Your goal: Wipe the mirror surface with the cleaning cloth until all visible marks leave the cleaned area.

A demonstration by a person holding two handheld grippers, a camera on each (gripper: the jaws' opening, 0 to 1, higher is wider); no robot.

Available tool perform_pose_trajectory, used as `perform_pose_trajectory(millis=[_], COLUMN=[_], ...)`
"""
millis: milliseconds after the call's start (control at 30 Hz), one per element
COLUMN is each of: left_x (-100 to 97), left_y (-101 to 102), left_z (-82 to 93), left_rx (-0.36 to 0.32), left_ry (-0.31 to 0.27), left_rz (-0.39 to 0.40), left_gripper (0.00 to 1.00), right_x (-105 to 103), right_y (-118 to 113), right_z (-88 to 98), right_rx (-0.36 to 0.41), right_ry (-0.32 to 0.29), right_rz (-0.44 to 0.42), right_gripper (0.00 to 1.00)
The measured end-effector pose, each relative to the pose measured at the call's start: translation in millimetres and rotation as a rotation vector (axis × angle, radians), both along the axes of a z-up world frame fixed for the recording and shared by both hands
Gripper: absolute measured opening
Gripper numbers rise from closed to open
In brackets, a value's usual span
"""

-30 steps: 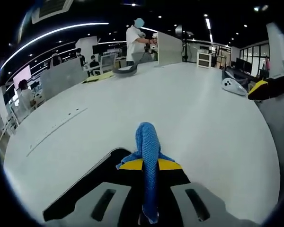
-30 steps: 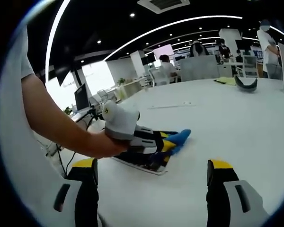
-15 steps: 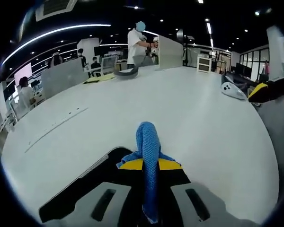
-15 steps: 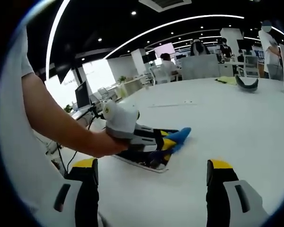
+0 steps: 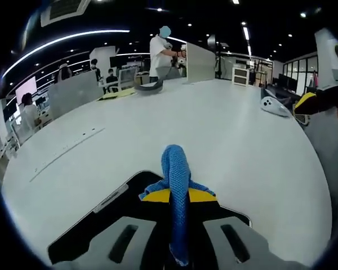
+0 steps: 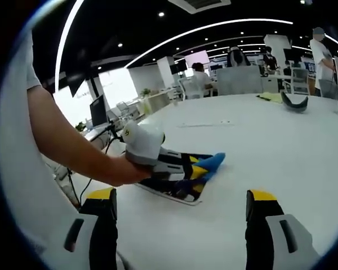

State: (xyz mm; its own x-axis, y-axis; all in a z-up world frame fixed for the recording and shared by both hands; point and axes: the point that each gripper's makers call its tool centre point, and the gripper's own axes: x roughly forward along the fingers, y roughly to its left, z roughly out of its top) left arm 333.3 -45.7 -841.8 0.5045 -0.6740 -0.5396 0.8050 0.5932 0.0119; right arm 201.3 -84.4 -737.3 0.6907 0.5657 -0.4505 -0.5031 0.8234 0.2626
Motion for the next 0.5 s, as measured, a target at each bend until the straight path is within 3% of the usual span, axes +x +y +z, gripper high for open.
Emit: perform_pose_trajectory(millis=[500], left_x=[-7.8], left_y=[21.5], left_z=[-0.1], left_rx=[-0.003], left_ry=[0.007], left_rz=[0.016], left_gripper=[0.06], right_x=[-6.0], right_y=[11.4], right_z=[3.6], right_rx=[-0.020], right_ry=[-0.003], right_rz=[0.034], right_gripper=[0.95])
